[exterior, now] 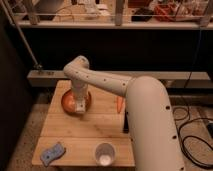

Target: Place the bottle in the ceramic bowl

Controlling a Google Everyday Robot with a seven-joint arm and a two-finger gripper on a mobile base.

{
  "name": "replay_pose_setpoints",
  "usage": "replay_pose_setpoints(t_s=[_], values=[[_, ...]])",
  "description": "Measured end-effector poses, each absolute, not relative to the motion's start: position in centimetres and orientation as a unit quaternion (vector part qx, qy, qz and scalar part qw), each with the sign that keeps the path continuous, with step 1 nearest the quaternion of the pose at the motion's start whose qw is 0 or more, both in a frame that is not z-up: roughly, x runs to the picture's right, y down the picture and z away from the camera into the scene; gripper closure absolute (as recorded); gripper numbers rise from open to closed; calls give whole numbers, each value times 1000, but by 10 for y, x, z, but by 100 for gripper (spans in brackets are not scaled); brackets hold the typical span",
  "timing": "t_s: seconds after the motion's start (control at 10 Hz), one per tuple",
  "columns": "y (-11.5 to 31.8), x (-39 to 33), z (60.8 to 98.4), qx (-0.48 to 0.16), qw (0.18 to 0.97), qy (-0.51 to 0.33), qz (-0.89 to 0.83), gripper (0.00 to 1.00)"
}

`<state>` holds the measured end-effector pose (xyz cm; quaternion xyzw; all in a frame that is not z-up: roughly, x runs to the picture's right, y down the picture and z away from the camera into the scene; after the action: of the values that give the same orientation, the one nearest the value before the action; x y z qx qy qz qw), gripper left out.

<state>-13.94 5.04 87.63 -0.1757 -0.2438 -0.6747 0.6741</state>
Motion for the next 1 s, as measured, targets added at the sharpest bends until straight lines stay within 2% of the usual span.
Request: replay_pose_setpoints(t_s=[1.0], values=[[51,-139,876,-173,669,-246,-680,62]])
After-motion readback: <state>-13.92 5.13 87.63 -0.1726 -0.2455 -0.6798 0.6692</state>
